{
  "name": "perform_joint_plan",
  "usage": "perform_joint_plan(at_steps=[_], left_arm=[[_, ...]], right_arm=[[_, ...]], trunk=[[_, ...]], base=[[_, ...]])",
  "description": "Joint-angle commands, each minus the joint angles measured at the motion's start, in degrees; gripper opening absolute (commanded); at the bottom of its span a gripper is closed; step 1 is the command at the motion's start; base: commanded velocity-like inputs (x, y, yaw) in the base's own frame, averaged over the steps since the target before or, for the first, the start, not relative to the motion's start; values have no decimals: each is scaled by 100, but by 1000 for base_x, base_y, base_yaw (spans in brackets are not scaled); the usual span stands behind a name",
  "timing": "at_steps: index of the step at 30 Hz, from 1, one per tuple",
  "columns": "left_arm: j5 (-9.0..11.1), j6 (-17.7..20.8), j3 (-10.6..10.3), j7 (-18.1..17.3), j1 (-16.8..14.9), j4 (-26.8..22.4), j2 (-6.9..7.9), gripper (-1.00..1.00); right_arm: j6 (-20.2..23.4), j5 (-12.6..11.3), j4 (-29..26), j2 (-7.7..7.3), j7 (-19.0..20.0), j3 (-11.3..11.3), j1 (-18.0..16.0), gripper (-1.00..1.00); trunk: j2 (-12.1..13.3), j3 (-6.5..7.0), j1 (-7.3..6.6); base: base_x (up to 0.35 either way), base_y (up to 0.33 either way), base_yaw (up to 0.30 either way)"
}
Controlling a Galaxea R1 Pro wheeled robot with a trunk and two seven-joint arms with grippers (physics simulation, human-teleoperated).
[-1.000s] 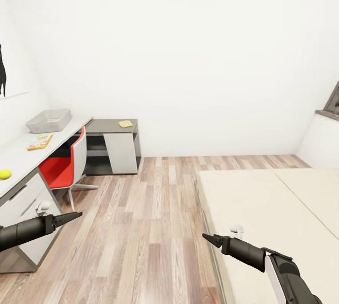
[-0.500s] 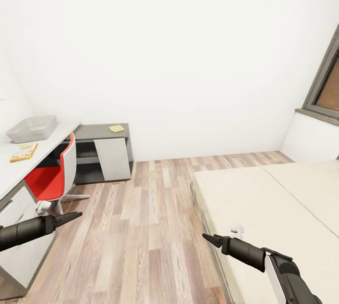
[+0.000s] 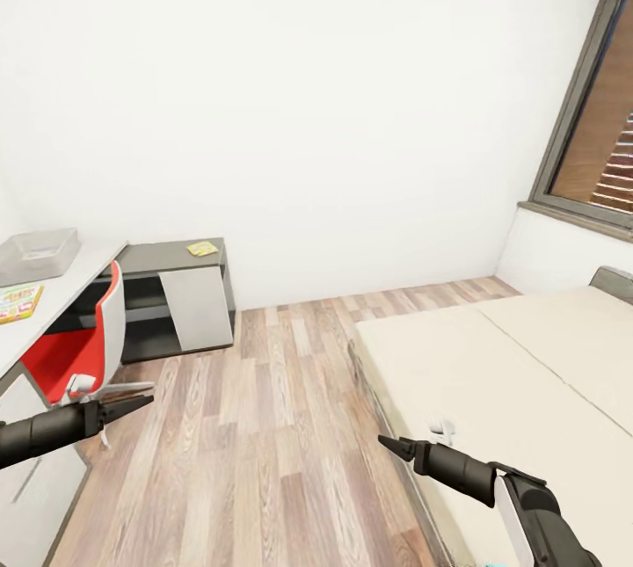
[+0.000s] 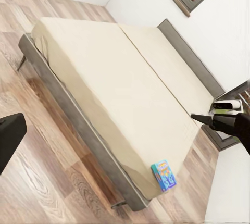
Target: Put all the toys in the child's room - the three board games (two on the bed and one on the table), the two jigsaw puzzles on the table, and the tennis ball on the table - inside the toy box on the table in the child's room.
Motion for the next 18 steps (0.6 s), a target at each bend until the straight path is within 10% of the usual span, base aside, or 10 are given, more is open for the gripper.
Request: perform_joint_plan(at_steps=[1, 18], left_arm=[[9, 61, 3, -16, -3, 1, 2, 100], [9, 58, 6, -17, -3, 1, 10, 100]], right_arm=[[46, -29, -1, 1, 7, -4, -5, 100], [53, -29, -1, 1, 8, -6, -3, 100]], trunk=[[-12, -6, 4], [-12, 110, 4]], base=[[0, 285, -197], [56, 261, -193]])
